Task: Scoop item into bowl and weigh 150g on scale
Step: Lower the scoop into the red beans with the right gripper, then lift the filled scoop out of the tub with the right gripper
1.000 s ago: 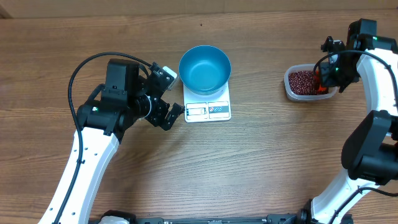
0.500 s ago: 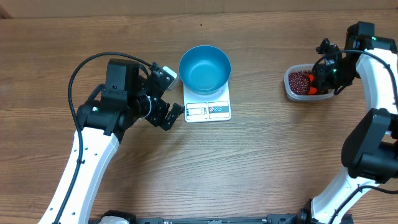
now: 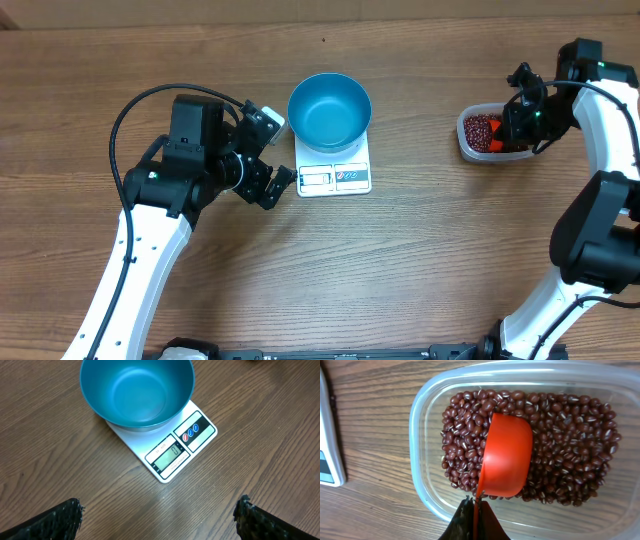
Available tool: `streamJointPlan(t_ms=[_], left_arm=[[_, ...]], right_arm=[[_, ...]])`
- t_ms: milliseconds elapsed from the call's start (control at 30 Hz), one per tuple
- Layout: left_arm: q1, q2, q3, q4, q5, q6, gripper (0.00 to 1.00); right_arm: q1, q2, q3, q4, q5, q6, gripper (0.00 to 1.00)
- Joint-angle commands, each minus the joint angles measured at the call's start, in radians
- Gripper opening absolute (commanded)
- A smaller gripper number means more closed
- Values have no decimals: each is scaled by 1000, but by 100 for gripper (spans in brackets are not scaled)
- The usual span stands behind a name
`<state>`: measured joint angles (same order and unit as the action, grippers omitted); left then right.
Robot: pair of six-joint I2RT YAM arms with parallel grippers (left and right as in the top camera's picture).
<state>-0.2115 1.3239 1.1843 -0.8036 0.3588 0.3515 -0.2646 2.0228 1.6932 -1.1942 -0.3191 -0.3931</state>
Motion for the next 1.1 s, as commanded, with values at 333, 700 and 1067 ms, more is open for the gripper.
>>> streamJointPlan(t_ms=[333,700,1067], left_arm=[[0,-3,10,0,-3,23,99],[0,-3,10,0,-3,23,99],[0,-3,10,0,-3,23,99]], right_arm=[[-92,33,-19,6,-284,76,4],[-169,62,-56,8,-428,71,4],[-262,69,-77,-20,-609,39,4]])
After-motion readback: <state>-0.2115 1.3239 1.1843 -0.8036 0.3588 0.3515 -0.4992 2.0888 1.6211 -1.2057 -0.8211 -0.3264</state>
